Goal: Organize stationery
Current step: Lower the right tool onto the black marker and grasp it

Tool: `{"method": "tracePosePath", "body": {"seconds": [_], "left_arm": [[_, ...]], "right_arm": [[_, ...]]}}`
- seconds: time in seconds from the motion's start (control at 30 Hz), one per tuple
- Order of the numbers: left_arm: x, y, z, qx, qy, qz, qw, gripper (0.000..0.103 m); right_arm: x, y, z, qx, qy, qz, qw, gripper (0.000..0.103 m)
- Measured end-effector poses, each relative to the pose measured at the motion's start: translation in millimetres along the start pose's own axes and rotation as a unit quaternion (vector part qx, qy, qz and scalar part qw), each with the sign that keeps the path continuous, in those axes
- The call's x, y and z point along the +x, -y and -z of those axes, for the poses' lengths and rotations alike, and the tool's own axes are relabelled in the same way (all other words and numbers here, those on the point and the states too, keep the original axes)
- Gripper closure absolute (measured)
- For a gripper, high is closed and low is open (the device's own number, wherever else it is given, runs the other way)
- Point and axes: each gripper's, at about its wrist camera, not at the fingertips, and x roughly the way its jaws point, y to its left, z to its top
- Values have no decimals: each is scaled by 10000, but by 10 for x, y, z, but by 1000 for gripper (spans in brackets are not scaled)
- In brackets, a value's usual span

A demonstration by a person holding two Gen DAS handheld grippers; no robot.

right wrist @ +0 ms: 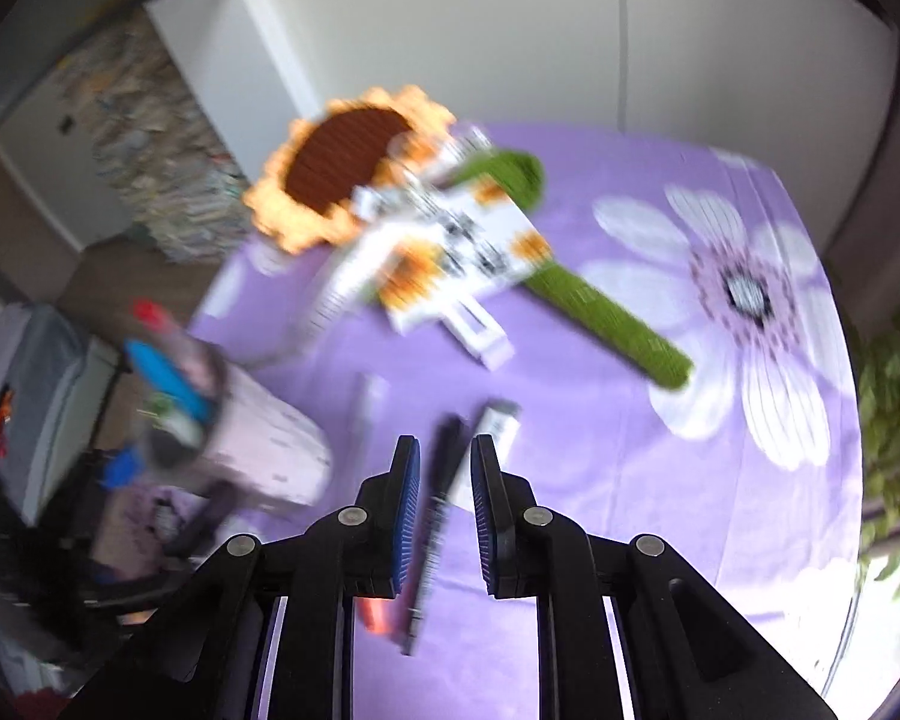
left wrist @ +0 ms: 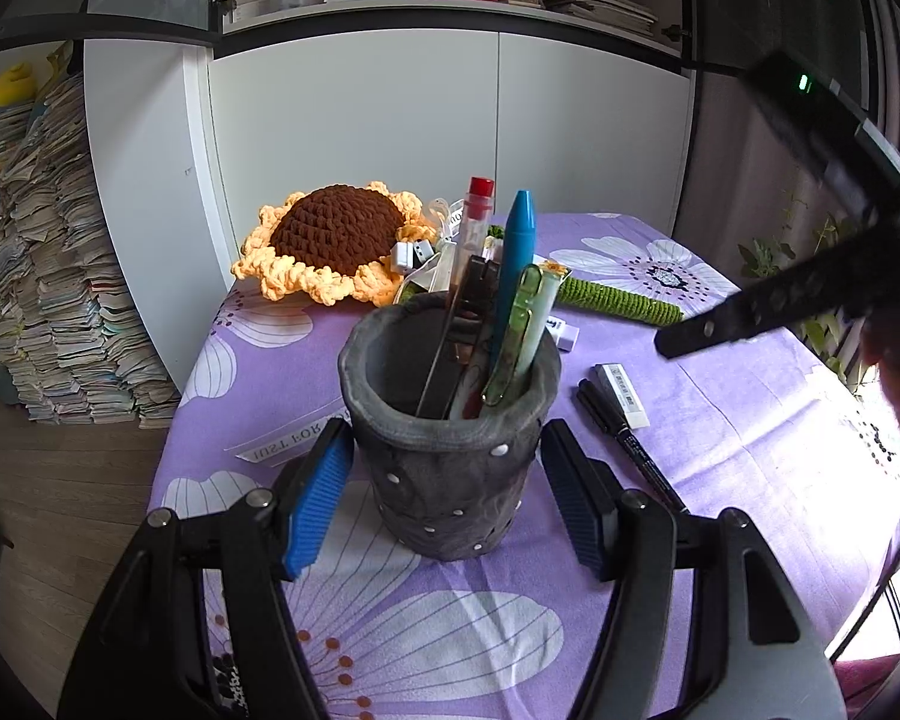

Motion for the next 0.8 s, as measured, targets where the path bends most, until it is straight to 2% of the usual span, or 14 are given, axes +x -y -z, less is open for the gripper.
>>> {"method": "tracePosePath", "body": {"seconds": [0.13,0.37,0.57,0.8], "left_arm": [[-3,-1,1,-3,-7,-4,10000,39],[-6,-5,3,2,-12,-11,10000,39],[-8,-6,3,6,-15,-7,10000,39],[7,-6,-2,4,-14,-1,10000,39]], "right_arm": [[194,101,57,159,-185,-74,9997,87],[353,-83,-47,-245,-234,-146,9993,87],[646,-117,-148,-277,-552,60,9981,87],[763,-146,-190,-307,-749,186,9965,87]]}}
